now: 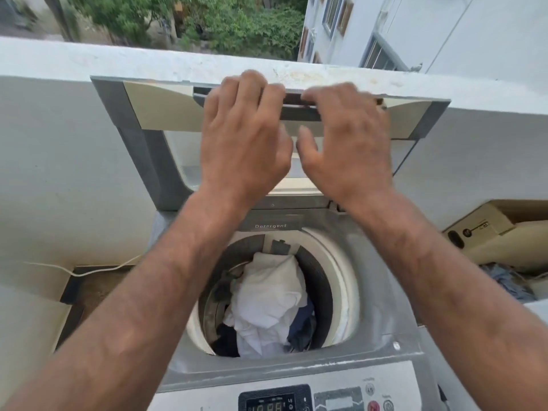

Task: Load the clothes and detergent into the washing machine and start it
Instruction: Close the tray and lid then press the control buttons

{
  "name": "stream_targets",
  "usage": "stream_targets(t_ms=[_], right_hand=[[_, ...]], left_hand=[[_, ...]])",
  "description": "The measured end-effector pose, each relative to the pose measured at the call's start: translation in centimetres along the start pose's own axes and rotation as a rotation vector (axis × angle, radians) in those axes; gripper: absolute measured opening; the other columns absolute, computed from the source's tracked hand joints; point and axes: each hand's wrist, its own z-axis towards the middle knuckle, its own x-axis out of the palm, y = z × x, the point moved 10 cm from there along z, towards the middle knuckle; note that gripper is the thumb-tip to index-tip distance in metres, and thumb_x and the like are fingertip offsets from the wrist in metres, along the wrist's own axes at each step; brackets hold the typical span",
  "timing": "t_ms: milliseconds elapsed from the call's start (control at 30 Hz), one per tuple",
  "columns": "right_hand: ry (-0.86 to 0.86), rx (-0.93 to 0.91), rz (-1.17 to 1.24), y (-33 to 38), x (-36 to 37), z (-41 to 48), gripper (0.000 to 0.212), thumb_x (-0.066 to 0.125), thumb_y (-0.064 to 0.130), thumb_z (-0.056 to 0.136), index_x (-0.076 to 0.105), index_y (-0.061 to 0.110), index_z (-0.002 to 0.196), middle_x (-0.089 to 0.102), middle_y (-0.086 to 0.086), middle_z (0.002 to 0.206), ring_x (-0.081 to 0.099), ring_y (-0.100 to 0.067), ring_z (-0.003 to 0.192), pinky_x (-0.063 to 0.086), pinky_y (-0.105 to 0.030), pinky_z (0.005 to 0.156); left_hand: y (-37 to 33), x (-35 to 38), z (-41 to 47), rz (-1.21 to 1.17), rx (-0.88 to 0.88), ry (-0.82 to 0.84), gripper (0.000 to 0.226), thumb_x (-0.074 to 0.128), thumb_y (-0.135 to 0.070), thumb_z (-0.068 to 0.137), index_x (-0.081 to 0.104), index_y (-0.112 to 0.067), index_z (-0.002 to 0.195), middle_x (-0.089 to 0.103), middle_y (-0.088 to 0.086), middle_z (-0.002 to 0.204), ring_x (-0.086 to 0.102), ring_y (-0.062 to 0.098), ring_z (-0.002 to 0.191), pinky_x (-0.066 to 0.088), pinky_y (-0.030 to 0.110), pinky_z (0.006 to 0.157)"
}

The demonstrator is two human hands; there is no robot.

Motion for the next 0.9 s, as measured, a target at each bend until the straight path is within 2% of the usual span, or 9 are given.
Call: stream_targets(t_ms=[67, 167, 333, 400, 567, 667, 767, 900], right_hand=[[0.067, -0.002, -0.046, -0.2, 1.5, -0.4, 0.048, 0.056, 0.038, 0.092, 0.056, 0.026, 0.138, 0.059, 0.000, 0.133, 0.050, -0.026, 0.129, 0.032, -0.044, 0.109], [0.097, 0.012, -0.066, -0.6, 2.1, -0.9, 0.049, 0.050, 0.044, 0.096, 0.050, 0.029, 0.143, 0.053, 0.002, 0.138, 0.043, -0.025, 0.136, 0.023, -0.044, 0.115], [0.157, -0.018, -0.117, -0.3, 2.0, -1.0, 0.046, 0.047, 0.041, 0.099, 0.047, 0.029, 0.143, 0.050, 0.000, 0.136, 0.043, -0.026, 0.131, 0.021, -0.045, 0.116], [0.157, -0.030, -0.120, -0.2, 1.8, -1.1, 0.039, 0.045, 0.038, 0.100, 0.050, 0.028, 0.137, 0.052, -0.001, 0.130, 0.045, -0.026, 0.125, 0.023, -0.044, 0.114], [0.111, -0.051, -0.083, -0.2, 0.6, -2.5, 0.027, 0.045, 0.036, 0.101, 0.060, 0.026, 0.121, 0.055, -0.001, 0.114, 0.049, -0.026, 0.109, 0.027, -0.041, 0.102], [0.093, -0.077, -0.063, 0.1, -0.7, -3.8, 0.022, 0.048, 0.037, 0.101, 0.061, 0.026, 0.115, 0.055, 0.000, 0.107, 0.050, -0.025, 0.103, 0.026, -0.040, 0.092], [0.088, -0.111, -0.051, 0.5, -2.0, -5.1, 0.014, 0.053, 0.033, 0.099, 0.061, 0.025, 0.107, 0.054, 0.002, 0.102, 0.049, -0.023, 0.097, 0.018, -0.036, 0.081], [0.153, -0.136, -0.016, 0.8, -3.0, -6.6, 0.012, 0.052, 0.031, 0.097, 0.058, 0.025, 0.104, 0.046, 0.010, 0.097, 0.046, -0.019, 0.093, 0.013, -0.033, 0.078]], left_hand=[[0.4, 1.7, 0.0, 0.047, 0.013, 0.094, 0.040, 0.053, -0.031, 0.089, 0.060, -0.011, 0.123, 0.061, 0.013, 0.120, 0.053, 0.036, 0.115, 0.030, 0.044, 0.107], [0.5, 2.3, -0.1, 0.040, 0.012, 0.106, 0.042, 0.047, -0.039, 0.096, 0.059, -0.011, 0.124, 0.060, 0.012, 0.121, 0.051, 0.036, 0.117, 0.027, 0.046, 0.110], [0.2, 2.1, -0.1, 0.036, 0.012, 0.075, 0.036, 0.036, -0.035, 0.104, 0.057, -0.010, 0.120, 0.057, 0.014, 0.120, 0.050, 0.037, 0.112, 0.026, 0.047, 0.107], [0.0, 1.9, -0.4, 0.038, 0.024, 0.044, 0.031, 0.036, -0.032, 0.105, 0.058, -0.010, 0.112, 0.057, 0.014, 0.114, 0.050, 0.036, 0.108, 0.026, 0.046, 0.099], [-0.5, 0.9, -1.9, -0.033, 0.071, -0.015, 0.024, 0.044, -0.029, 0.106, 0.056, -0.011, 0.096, 0.055, 0.012, 0.100, 0.045, 0.031, 0.096, 0.036, 0.050, 0.082], [-1.0, -0.4, -3.1, -0.083, 0.071, -0.024, 0.025, 0.045, -0.030, 0.107, 0.055, -0.012, 0.092, 0.053, 0.010, 0.095, 0.037, 0.027, 0.093, 0.036, 0.050, 0.078], [-1.9, -1.9, -4.6, -0.124, 0.072, -0.013, 0.027, 0.043, -0.030, 0.106, 0.056, -0.012, 0.091, 0.054, 0.010, 0.094, 0.042, 0.029, 0.091, 0.039, 0.051, 0.077], [-2.6, -3.7, -6.2, -0.143, 0.020, 0.005, 0.024, 0.046, -0.028, 0.103, 0.050, -0.015, 0.083, 0.046, 0.003, 0.085, 0.044, 0.028, 0.083, 0.038, 0.049, 0.076]])
